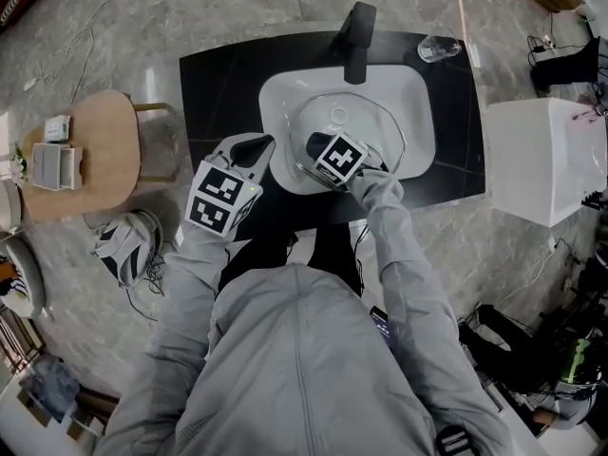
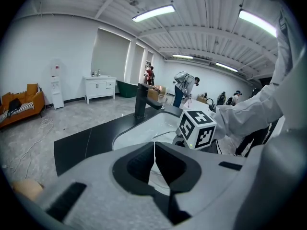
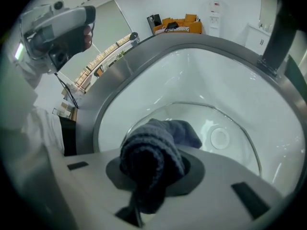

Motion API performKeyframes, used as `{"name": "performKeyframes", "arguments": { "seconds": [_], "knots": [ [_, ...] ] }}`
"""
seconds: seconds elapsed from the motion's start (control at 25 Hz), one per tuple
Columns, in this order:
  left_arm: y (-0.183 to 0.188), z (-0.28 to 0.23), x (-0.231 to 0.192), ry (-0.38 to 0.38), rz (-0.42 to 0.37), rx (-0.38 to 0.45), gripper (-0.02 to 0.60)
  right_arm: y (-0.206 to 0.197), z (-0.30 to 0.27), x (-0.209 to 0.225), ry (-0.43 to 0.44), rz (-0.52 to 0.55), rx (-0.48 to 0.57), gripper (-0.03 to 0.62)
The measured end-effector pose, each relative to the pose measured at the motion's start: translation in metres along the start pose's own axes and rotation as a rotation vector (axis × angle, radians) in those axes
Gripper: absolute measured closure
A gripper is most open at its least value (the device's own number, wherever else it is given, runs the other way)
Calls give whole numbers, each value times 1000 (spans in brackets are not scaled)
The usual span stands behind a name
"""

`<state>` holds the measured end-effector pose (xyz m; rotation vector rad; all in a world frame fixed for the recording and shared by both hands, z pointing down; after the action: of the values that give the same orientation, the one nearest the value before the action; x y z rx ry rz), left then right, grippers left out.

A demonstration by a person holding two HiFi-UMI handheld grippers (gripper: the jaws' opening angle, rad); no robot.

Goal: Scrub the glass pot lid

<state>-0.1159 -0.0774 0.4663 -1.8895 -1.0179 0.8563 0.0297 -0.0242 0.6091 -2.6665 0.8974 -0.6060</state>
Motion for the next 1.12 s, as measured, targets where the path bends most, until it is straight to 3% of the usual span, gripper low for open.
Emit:
{"name": "performKeyframes", "arguments": {
  "seconds": [0.32, 0.64, 0.88, 1.12],
  "knots": [
    [6, -5, -17, 48, 26, 2, 552, 20, -10, -7, 148, -106, 94, 507],
    [20, -12, -14, 131, 58, 15, 554, 13, -3, -6, 341, -194, 100, 507],
    [30, -25, -2, 181, 80, 27, 554, -3, 11, -4, 462, -116, 13, 507],
    [40, -40, 16, 195, 79, 30, 554, -25, 27, 2, 520, -64, -34, 507]
  ]
}}
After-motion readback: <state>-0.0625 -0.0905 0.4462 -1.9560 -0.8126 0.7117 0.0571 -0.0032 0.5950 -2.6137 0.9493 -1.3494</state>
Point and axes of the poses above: the fingertips, and each gripper's own axes: z backward along the fingers, x to its right, y out of its top, the point moved 6 cm from there along z, backward along the fingers, and after that the axes turned 10 degrees about x, right-handed, at the moved point
